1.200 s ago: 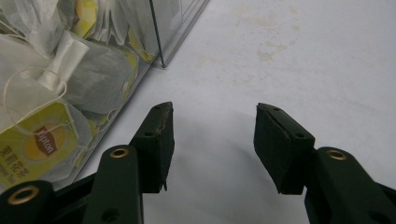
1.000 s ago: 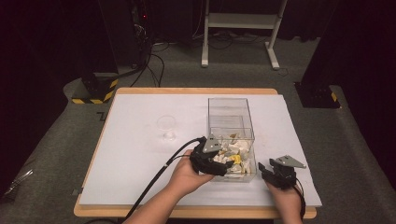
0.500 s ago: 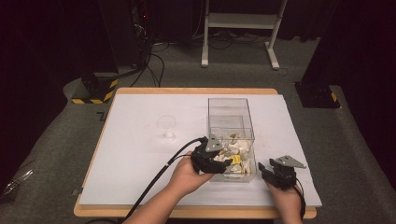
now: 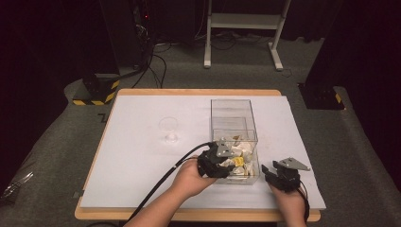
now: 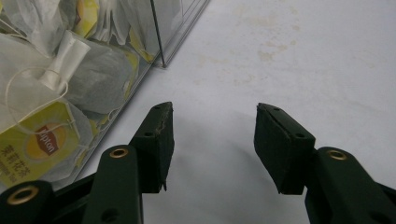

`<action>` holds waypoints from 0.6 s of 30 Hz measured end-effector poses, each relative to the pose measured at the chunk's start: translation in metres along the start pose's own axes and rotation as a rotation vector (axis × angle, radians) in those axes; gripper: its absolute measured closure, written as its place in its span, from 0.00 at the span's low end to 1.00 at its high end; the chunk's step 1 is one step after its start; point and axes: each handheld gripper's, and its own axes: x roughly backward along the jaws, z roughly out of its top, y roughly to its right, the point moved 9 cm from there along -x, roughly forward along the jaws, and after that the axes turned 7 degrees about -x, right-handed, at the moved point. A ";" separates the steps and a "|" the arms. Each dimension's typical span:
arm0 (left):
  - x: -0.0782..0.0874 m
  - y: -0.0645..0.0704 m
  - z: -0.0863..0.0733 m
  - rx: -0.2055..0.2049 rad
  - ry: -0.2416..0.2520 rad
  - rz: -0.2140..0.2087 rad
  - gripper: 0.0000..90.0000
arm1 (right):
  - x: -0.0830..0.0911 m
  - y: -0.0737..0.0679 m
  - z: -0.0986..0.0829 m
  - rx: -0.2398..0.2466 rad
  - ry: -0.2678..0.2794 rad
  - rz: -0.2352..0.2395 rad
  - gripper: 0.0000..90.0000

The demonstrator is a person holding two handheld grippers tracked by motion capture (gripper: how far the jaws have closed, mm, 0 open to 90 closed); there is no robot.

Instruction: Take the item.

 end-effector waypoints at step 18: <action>-0.011 0.000 -0.009 0.069 -0.076 -0.086 0.65 | 0.000 0.000 0.000 0.002 0.001 0.000 0.53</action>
